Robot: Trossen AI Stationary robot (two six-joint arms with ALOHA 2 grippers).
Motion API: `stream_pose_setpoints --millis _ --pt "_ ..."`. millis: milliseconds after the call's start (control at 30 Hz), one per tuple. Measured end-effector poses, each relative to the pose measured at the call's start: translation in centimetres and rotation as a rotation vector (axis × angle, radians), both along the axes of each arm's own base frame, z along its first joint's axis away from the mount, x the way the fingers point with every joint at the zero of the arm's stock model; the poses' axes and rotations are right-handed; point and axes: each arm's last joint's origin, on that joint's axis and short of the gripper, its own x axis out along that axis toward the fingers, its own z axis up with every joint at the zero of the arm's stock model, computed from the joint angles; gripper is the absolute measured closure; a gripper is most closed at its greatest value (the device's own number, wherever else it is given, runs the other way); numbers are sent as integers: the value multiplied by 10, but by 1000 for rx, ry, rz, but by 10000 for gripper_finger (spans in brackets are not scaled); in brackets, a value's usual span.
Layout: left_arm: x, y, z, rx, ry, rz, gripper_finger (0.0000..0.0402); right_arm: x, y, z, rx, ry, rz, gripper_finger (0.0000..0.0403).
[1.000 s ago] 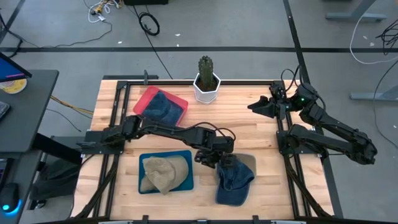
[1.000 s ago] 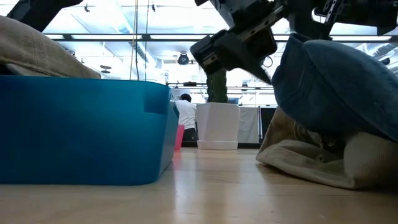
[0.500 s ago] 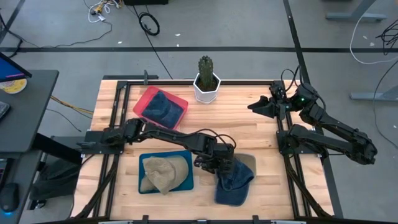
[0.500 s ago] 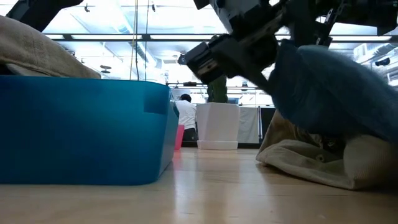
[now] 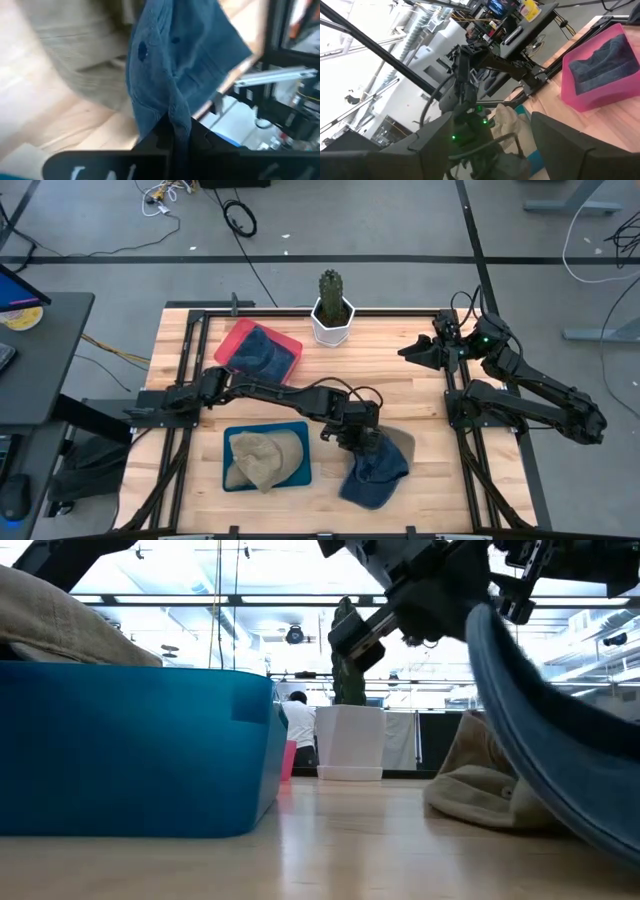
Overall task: Pick & Place hat
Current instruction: Put the blue cap into the pink bin
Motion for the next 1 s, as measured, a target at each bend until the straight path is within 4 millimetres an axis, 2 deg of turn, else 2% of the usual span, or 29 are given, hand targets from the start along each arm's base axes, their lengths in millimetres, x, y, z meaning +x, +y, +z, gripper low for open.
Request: stream_pose_setpoints --millis 133,433,533,767,1000 --pt "0 0 15 1 -44 -29 393 0 0 0 2 3 0 135" --pt "-8 8 73 98 -151 -128 393 0 0 -1 10 11 0 135" --pt "-15 12 98 156 -190 -175 393 0 0 -1 14 13 0 135" --pt "-35 20 136 265 -317 -252 393 0 0 -2 24 18 0 135" --pt "-58 17 177 517 -578 -488 393 0 0 -2 36 25 0 135"
